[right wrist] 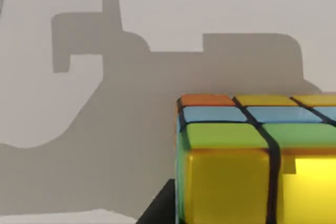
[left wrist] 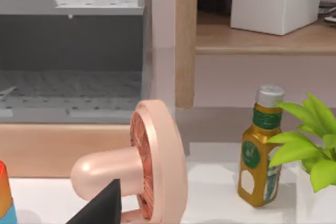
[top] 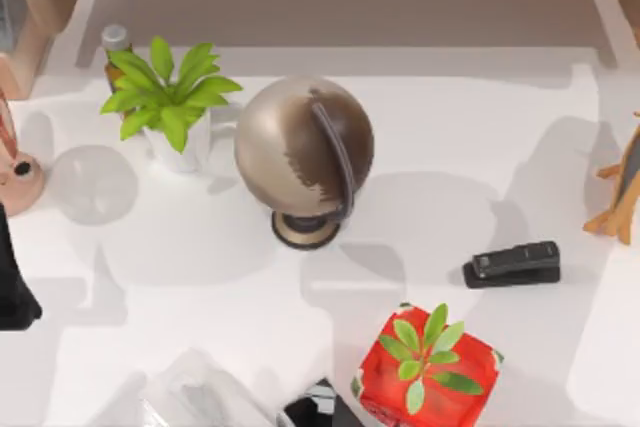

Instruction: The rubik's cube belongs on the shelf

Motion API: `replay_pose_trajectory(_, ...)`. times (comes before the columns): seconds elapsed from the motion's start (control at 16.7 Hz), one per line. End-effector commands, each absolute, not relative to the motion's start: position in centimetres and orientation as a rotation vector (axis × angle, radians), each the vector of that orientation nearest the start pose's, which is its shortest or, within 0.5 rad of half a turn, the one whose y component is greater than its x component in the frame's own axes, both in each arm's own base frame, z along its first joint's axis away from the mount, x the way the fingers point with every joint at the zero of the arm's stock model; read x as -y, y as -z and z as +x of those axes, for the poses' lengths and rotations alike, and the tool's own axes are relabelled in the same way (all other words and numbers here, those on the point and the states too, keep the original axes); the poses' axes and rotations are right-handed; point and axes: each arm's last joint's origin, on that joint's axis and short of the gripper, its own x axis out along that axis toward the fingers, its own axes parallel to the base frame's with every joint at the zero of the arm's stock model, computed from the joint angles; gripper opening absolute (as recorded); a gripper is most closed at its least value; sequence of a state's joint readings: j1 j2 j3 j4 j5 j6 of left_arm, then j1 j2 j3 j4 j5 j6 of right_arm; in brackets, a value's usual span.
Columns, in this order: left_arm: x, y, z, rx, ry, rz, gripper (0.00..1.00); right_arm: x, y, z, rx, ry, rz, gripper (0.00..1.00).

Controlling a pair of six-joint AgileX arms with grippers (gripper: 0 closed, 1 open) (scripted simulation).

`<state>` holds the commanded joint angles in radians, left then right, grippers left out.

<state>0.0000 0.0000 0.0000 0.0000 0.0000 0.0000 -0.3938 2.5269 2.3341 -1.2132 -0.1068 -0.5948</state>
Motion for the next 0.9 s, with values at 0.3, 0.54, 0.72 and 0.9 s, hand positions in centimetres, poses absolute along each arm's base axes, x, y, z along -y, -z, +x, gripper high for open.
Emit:
replay_pose_trajectory(0.3, 0.1, -16.0, 10.6, 0.000, 0.000, 0.000, 1.00, 18.6, -18.0, 47.5, -1.365, -0.189, -0.154, 0.00)
replay_pose_trajectory(0.54, 0.1, -16.0, 10.6, 0.000, 0.000, 0.000, 1.00, 18.6, -19.2, 47.4, -1.364, -0.188, -0.154, 0.00)
replay_pose_trajectory(0.72, 0.1, -16.0, 10.6, 0.000, 0.000, 0.000, 1.00, 18.6, -19.1, 47.4, -1.364, -0.187, -0.153, 0.00)
replay_pose_trajectory(0.9, 0.1, -16.0, 10.6, 0.000, 0.000, 0.000, 1.00, 18.6, -19.7, 47.2, -1.354, -0.176, -0.157, 0.00)
